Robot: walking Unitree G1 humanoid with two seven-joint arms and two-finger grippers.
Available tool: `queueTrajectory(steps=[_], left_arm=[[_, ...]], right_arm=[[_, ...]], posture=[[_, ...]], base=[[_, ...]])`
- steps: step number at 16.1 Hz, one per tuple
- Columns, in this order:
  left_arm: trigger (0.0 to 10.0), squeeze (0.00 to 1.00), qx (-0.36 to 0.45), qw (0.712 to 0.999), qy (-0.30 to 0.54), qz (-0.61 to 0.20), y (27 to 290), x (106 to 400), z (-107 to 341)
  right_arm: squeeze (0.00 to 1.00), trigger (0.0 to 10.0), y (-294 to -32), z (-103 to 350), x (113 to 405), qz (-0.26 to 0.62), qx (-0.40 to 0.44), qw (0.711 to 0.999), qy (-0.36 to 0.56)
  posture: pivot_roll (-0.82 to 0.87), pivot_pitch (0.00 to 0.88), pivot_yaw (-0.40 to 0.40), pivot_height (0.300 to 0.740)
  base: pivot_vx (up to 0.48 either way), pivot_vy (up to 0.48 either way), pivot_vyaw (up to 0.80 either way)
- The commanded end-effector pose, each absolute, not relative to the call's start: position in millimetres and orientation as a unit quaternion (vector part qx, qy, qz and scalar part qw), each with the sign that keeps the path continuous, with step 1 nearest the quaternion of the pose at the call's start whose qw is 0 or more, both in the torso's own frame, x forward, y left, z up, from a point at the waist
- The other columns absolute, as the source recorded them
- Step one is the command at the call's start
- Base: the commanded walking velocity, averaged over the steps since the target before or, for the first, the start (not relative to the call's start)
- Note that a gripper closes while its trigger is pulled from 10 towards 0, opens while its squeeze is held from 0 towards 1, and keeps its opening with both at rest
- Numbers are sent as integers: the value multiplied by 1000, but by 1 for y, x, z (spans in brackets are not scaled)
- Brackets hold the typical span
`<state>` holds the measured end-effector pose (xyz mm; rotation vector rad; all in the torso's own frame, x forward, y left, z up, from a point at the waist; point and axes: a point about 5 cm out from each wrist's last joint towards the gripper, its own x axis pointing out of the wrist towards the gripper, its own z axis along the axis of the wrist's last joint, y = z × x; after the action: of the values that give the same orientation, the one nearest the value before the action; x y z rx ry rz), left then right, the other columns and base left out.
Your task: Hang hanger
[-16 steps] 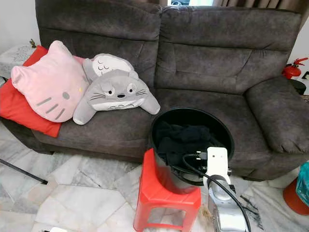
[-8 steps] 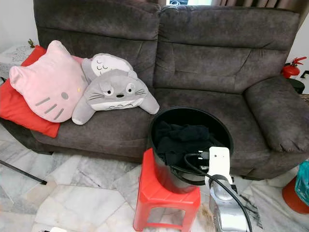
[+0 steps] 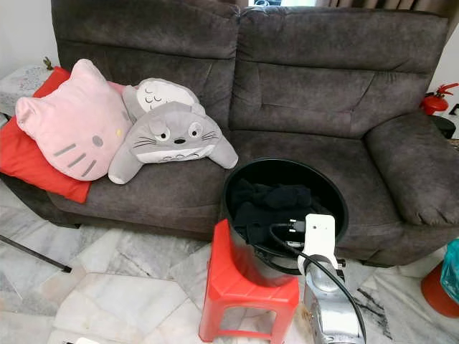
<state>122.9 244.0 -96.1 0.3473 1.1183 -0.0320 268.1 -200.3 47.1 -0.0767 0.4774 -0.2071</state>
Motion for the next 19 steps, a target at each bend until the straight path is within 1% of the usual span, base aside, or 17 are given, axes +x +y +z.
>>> queueTrajectory(steps=[1, 4, 6, 8, 10, 13, 15, 16, 17, 18, 19], left_arm=[[10000, 0, 167, 827, 537, -17, 245, 118, -97], [10000, 0, 168, 826, 539, -17, 245, 118, -98], [10000, 0, 168, 825, 540, -18, 245, 118, -98], [10000, 0, 169, 822, 543, -21, 245, 118, -98], [10000, 0, 170, 821, 545, -23, 245, 118, -98], [10000, 0, 169, 820, 546, -23, 244, 118, -98], [10000, 0, 169, 820, 546, -23, 244, 118, -98], [10000, 0, 169, 819, 547, -24, 244, 118, -98], [10000, 0, 169, 819, 547, -24, 244, 118, -98], [10000, 0, 169, 820, 547, -22, 244, 118, -98], [10000, 0, 169, 820, 547, -22, 244, 118, -98]], right_arm=[[0, 0, -203, 51, 271, -108, -35, 967, 227], [0, 0, -204, 63, 273, -122, -34, 972, 197], [0, 0, -211, 74, 271, -147, -71, 972, 170], [0, 0, -225, 91, 266, -207, -95, 964, 136], [0, 0, -234, 102, 265, -239, -103, 958, 119], [0, 0, -241, 123, 270, -257, -130, 954, 82], [0, 0, -241, 130, 275, -250, -148, 954, 75], [0, 1569, -237, 129, 281, -226, -149, 959, 83], [0, 706, -235, 127, 283, -216, -148, 961, 85], [0, 0, -227, 123, 288, -177, -137, 970, 95], [0, 0, -222, 121, 291, -148, -138, 974, 105]], posture=[[-87, 0, -32, 740], [-88, 0, -32, 740], [-87, 0, -32, 740], [-90, 0, -29, 740], [-92, 0, -30, 740], [-93, 0, -29, 740], [-96, 0, -28, 740], [-96, 0, -28, 740], [-93, 0, -29, 740], [-90, 0, -29, 740], [-90, 0, -29, 740]], base=[[0, 0, 0], [0, 0, 0], [0, 0, 0], [0, 0, 0], [0, 0, 0], [0, 0, 0], [0, 0, 0], [0, 0, 0], [0, 0, 0], [0, 0, 0], [0, 0, 0]])
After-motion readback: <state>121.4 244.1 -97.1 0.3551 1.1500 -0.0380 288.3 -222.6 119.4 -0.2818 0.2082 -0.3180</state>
